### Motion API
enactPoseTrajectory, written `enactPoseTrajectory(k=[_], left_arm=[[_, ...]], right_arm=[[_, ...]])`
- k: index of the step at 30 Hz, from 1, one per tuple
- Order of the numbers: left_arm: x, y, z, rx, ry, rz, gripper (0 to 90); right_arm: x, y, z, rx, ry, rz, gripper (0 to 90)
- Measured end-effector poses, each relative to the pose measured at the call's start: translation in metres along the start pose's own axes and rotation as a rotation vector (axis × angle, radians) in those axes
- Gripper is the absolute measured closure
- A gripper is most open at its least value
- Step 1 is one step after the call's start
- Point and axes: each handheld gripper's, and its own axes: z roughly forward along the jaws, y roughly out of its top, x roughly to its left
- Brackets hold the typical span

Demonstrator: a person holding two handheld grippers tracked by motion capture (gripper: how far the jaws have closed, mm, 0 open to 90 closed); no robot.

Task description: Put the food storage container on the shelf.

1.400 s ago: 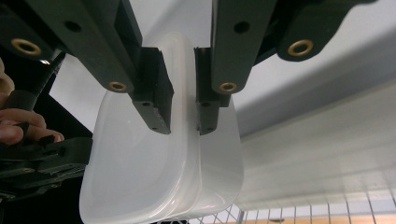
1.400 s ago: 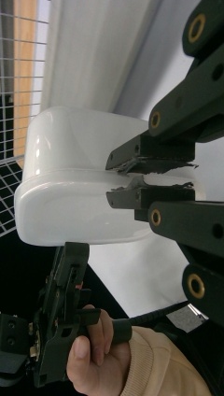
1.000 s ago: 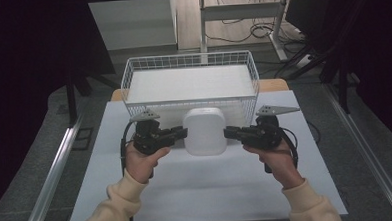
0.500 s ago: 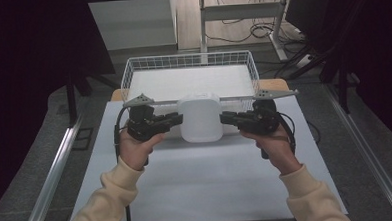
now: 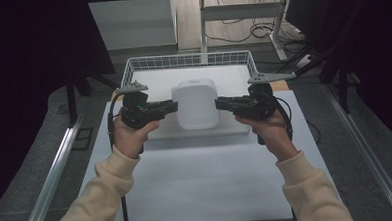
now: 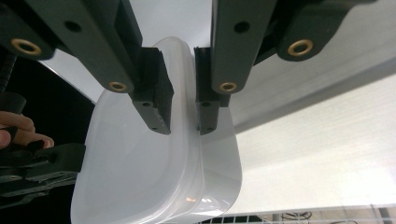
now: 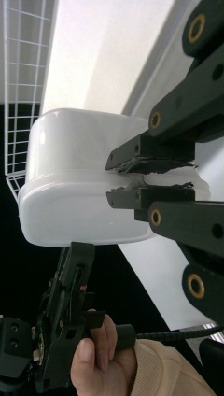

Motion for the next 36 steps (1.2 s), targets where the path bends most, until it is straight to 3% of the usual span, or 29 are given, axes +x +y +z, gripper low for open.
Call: enactPoseTrajectory(k=[17, 36], left_arm=[[0.006, 0.037, -0.007, 0.001, 0.031, 0.037, 77.3], [0.018, 0.076, 0.002, 0.026, 0.038, 0.029, 77.3]], right_arm=[[-0.005, 0.033, 0.005, -0.027, 0.004, -0.005, 81.2], [-0.025, 0.066, 0.012, -0.018, -0.001, 0.028, 81.0]])
